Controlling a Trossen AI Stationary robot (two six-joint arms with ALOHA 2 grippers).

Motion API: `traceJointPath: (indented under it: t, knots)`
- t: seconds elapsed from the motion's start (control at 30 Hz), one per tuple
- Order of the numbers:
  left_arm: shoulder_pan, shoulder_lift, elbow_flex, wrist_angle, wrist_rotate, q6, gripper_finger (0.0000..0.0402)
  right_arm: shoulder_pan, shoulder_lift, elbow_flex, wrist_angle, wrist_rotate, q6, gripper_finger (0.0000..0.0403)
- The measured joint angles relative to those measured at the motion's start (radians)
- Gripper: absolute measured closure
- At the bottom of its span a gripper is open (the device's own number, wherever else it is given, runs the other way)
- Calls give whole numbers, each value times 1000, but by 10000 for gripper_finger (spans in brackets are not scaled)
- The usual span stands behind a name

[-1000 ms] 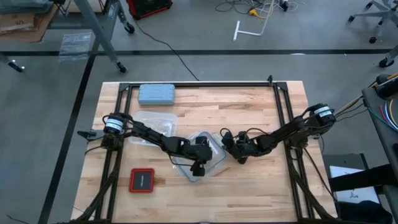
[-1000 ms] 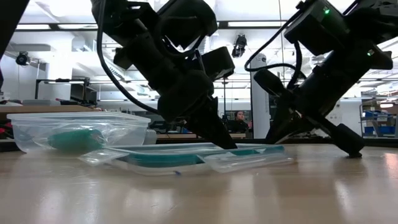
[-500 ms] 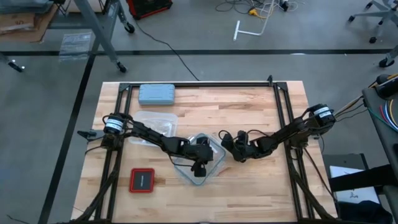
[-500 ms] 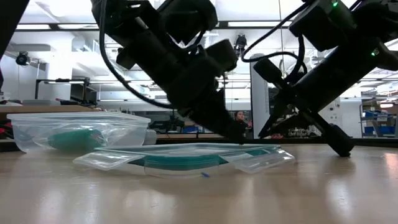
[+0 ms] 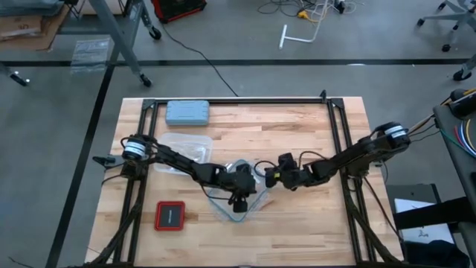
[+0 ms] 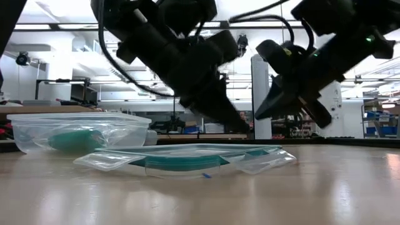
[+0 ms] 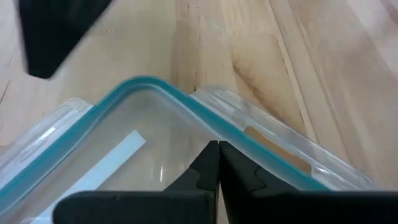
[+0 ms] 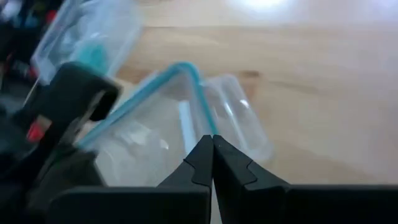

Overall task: Roll bandage
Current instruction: Close the transparent food container

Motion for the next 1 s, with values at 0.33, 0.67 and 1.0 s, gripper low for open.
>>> traceJointPath:
  t: [0.33, 0.67, 1.0]
  knots:
    - [1, -74, 1, -36, 83, 0, 401, -18, -141, 58, -170, -24, -541, 403]
    - [-9, -81, 1, -284, 131, -84, 401, 49, -124, 259, -563, -38, -1023, 379]
    - [-36, -89, -83, -313, 120, 94, 401, 73, -8, 264, -613, -38, -1470, 266]
